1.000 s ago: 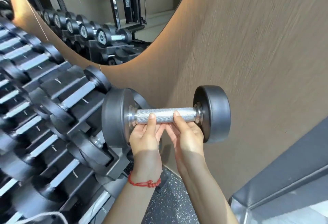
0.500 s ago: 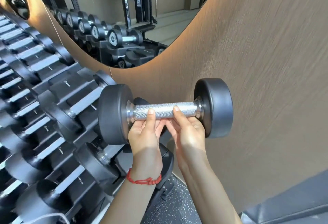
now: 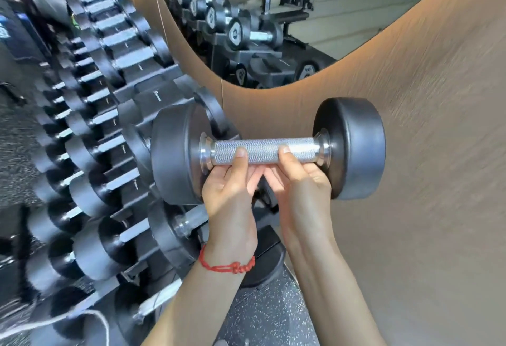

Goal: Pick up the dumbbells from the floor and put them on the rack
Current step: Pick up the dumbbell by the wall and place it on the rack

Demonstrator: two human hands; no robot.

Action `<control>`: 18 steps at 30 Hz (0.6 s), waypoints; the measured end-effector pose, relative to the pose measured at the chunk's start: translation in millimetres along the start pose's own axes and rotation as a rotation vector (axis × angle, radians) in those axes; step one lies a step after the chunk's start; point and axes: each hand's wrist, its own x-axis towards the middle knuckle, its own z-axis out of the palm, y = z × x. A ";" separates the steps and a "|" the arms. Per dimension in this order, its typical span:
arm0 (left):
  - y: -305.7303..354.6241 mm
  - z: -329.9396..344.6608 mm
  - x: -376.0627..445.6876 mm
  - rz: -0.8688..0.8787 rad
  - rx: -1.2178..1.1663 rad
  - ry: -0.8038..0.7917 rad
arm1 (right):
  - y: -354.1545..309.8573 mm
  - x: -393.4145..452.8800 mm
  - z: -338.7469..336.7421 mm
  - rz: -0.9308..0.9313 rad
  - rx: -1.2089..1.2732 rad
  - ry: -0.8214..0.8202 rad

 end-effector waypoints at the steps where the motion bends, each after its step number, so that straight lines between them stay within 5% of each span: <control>1: 3.4 0.2 1.5 0.006 -0.004 0.015 | 0.5 1.8 4.1 0.022 -0.018 -0.006; 18: 43.1 -46.3 45.1 0.057 -0.038 0.197 | 42.6 18.1 71.2 0.169 -0.088 -0.099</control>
